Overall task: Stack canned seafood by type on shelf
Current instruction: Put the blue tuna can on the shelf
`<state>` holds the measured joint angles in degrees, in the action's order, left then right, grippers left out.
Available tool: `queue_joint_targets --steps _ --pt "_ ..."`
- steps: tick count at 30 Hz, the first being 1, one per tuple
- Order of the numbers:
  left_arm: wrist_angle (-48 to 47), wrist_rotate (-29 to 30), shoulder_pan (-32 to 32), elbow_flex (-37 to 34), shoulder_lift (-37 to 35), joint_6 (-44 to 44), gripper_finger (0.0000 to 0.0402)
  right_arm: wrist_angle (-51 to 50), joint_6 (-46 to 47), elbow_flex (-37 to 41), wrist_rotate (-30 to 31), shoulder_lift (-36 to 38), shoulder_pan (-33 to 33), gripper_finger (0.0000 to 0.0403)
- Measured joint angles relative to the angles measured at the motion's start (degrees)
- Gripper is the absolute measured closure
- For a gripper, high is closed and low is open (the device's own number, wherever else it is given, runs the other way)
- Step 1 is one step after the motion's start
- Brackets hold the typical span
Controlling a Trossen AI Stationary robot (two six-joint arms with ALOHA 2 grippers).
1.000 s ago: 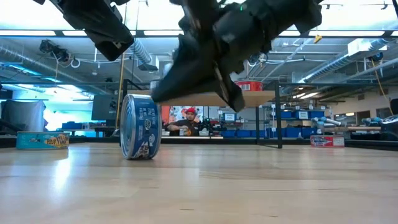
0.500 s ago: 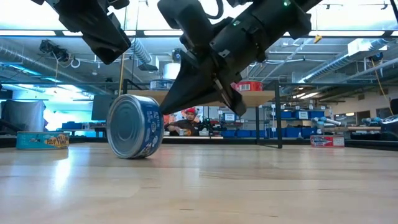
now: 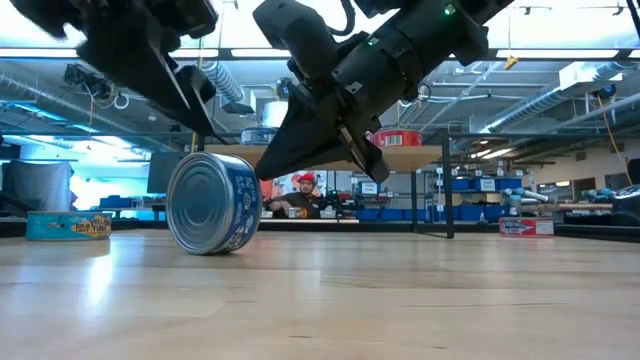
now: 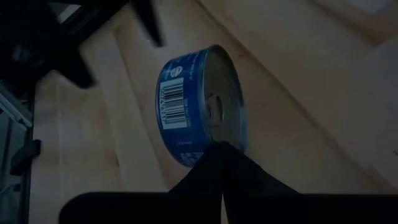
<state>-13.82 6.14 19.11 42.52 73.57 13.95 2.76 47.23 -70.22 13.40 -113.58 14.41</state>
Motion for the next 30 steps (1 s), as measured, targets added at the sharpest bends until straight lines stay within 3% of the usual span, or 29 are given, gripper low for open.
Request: queue_joint_targets --steps 4,11,30 --pt "0.32 3.69 -0.15 0.02 1.47 -3.00 0.0168 0.04 -0.30 0.00 -0.98 0.00 0.00 0.0396" --pt "0.14 0.07 -2.08 0.04 3.84 -4.16 0.0159 0.04 -0.70 0.00 -1.18 0.00 -0.07 0.0396" --pt "-1.84 0.45 -3.36 2.69 5.19 -15.73 0.0158 0.13 -0.91 -0.02 -1.45 0.00 -0.52 0.0396"
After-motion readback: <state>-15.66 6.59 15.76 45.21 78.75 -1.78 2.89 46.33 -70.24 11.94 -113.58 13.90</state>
